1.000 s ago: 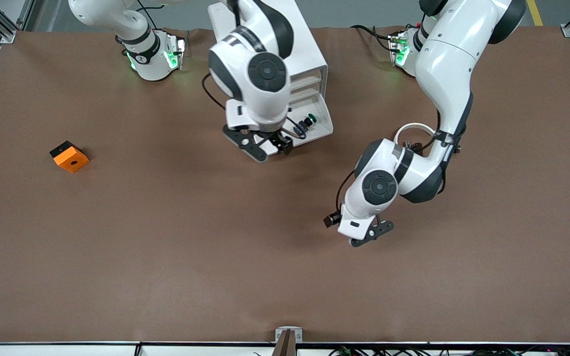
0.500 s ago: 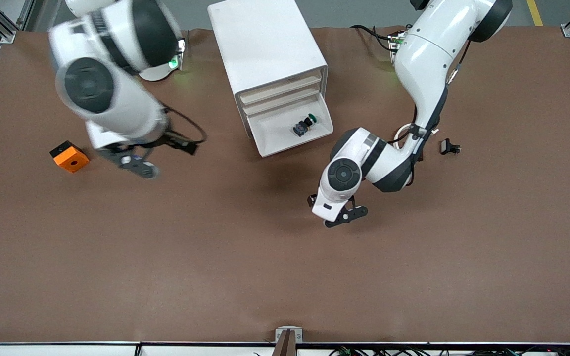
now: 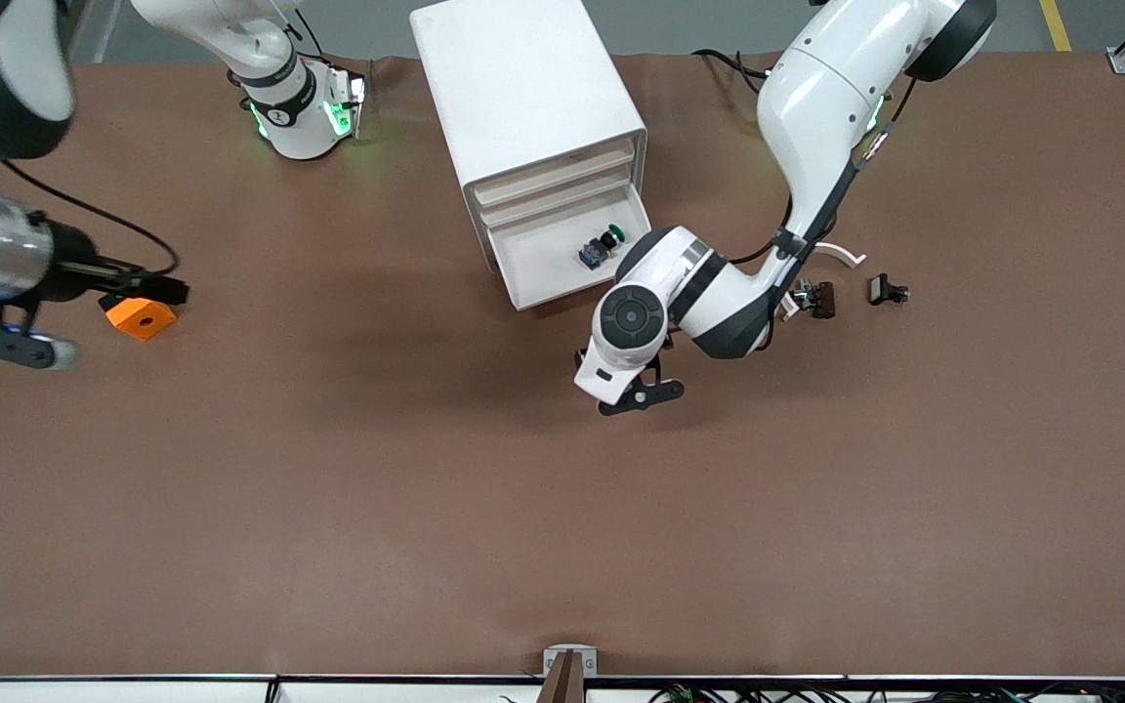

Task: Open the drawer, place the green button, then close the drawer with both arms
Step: 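Raise the right gripper away from the drawer while the left gripper approaches it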

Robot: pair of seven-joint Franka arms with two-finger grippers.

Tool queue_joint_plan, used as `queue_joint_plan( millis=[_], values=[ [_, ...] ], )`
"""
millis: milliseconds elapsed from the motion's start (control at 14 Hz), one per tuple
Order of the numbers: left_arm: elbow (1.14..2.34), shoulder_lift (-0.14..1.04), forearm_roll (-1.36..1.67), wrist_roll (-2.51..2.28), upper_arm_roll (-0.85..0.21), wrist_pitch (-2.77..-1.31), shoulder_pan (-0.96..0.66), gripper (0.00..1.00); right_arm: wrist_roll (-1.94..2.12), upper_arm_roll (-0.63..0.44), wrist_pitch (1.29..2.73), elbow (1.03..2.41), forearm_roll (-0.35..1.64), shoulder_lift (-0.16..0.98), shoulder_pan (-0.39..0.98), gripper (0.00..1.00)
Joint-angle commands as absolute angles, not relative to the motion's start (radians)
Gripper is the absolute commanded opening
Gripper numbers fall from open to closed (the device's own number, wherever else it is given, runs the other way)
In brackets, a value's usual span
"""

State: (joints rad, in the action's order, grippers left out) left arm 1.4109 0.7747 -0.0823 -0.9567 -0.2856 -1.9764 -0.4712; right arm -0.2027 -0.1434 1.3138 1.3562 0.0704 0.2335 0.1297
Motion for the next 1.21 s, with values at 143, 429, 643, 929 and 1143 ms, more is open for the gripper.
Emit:
queue_joint_plan(
  millis=[143,429,643,929,1143],
  values=[
    [1.428,0.752,-0.106,-0.957,-0.345,-1.974,-0.463,1.0,-0.02,-0.12,1.339,1.381,0.04,0.218,0.014,1.0],
    [1.488,0.738,-0.106,-0.963,-0.385,-2.077,-0.456,1.0,-0.002,-0.118,1.338,1.374,0.038,0.219,0.003,1.0],
    [1.601,0.701,-0.106,-1.02,-0.416,-2.207,-0.436,1.0,-0.002,-0.117,1.336,1.371,0.035,0.221,0.008,1.0],
    [1.683,0.672,-0.103,-1.028,-0.448,-2.206,-0.433,1.0,-0.002,-0.118,1.332,1.333,0.014,0.221,-0.003,1.0],
    [1.713,0.66,-0.097,-1.049,-0.485,-2.194,-0.431,1.0,-0.003,-0.121,1.312,1.292,0.015,0.221,-0.035,1.0]
  ],
)
